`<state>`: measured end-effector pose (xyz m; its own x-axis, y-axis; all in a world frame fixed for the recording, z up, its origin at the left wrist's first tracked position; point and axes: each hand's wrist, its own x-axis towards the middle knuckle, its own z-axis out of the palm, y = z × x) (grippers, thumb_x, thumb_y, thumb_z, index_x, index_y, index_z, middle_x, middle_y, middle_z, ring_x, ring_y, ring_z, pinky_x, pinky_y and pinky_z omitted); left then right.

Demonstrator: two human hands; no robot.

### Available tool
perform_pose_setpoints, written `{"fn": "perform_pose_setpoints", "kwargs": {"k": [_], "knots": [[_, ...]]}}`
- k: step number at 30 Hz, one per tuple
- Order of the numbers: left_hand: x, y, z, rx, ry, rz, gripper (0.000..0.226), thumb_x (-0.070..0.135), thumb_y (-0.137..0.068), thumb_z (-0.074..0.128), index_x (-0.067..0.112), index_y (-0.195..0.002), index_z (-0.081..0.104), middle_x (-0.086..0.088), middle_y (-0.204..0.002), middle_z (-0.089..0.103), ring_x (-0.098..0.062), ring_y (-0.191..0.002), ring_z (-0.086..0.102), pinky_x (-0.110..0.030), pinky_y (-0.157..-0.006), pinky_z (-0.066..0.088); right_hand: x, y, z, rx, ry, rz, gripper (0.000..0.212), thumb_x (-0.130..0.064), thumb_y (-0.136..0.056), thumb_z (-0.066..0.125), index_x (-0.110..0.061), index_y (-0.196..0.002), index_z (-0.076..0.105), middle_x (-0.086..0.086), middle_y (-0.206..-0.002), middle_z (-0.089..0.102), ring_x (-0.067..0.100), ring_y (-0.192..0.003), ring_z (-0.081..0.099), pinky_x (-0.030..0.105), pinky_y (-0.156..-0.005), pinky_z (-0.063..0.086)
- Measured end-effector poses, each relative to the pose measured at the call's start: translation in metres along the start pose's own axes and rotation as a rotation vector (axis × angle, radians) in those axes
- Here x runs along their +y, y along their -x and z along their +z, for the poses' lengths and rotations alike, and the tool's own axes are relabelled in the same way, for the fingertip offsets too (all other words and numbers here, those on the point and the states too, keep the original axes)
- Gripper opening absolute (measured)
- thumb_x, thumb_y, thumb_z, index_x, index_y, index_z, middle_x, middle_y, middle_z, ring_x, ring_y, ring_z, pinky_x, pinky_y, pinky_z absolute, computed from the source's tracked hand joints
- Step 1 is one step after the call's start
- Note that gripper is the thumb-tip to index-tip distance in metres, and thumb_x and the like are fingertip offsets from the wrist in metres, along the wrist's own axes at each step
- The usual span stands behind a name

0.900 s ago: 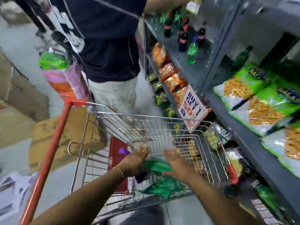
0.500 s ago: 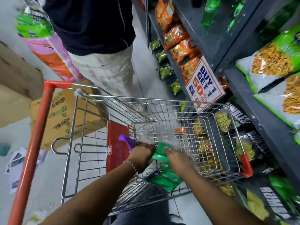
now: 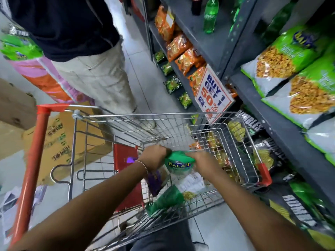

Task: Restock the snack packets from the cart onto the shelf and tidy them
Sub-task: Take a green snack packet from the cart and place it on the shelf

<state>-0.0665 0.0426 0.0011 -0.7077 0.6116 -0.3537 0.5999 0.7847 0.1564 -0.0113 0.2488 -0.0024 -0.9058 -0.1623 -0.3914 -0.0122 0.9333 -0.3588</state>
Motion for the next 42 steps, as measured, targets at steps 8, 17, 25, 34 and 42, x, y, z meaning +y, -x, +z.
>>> {"fn": "perform_pose_setpoints", "kwargs": {"k": [8, 17, 25, 34, 42], "knots": [[0.049, 0.008, -0.173, 0.273, -0.092, 0.244, 0.018, 0.025, -0.081, 0.062, 0.016, -0.095, 0.071, -0.01, -0.086, 0.076, -0.032, -0.085, 0.07, -0.034, -0.066, 0.052, 0.003, 0.073, -0.152, 0.261, -0.086, -0.024, 0.044, -0.003, -0.07, 0.057, -0.026, -0.102, 0.075, 0.008, -0.089, 0.077, 0.026, -0.084, 0.07, 0.029, -0.061, 0.051], [0.166, 0.054, -0.412, 0.61, 0.484, 0.548, 0.014, 0.019, -0.067, 0.087, 0.026, -0.066, 0.074, 0.018, -0.053, 0.068, 0.009, -0.046, 0.054, -0.004, -0.048, 0.038, -0.004, 0.27, -0.343, 1.102, -0.288, -0.042, 0.007, -0.014, -0.071, 0.082, -0.018, -0.076, 0.078, -0.018, -0.05, 0.062, -0.014, -0.051, 0.049, 0.01, -0.051, 0.035], [0.328, 0.056, -0.525, 0.6, 1.067, 0.981, 0.033, 0.012, -0.065, 0.081, 0.011, -0.097, 0.076, -0.001, -0.091, 0.079, -0.011, -0.076, 0.073, -0.03, -0.072, 0.061, 0.012, 0.425, -0.452, 1.643, -0.255, -0.027, 0.022, -0.027, -0.062, 0.086, -0.018, -0.079, 0.076, 0.002, -0.056, 0.068, 0.006, -0.054, 0.052, 0.034, -0.054, 0.05], [0.498, 0.041, -0.534, 0.369, 1.303, 1.065, 0.017, 0.007, -0.071, 0.082, 0.002, -0.086, 0.077, -0.018, -0.092, 0.078, -0.033, -0.089, 0.074, -0.043, -0.078, 0.061, 0.085, 0.548, -0.459, 1.892, -0.251, 0.173, 0.031, -0.027, -0.055, 0.087, -0.02, -0.084, 0.079, -0.004, -0.08, 0.079, 0.016, -0.08, 0.075, 0.051, -0.076, 0.06], [0.616, 0.04, -0.524, 0.315, 1.285, 1.037, 0.025, 0.018, -0.063, 0.09, 0.003, -0.067, 0.07, -0.008, -0.073, 0.078, -0.012, -0.055, 0.067, -0.022, -0.051, 0.053, 0.137, 0.626, -0.453, 1.982, -0.268, 0.532, 0.031, -0.021, -0.063, 0.089, 0.001, -0.075, 0.071, 0.016, -0.078, 0.077, 0.036, -0.078, 0.073, 0.055, -0.069, 0.059]]}}
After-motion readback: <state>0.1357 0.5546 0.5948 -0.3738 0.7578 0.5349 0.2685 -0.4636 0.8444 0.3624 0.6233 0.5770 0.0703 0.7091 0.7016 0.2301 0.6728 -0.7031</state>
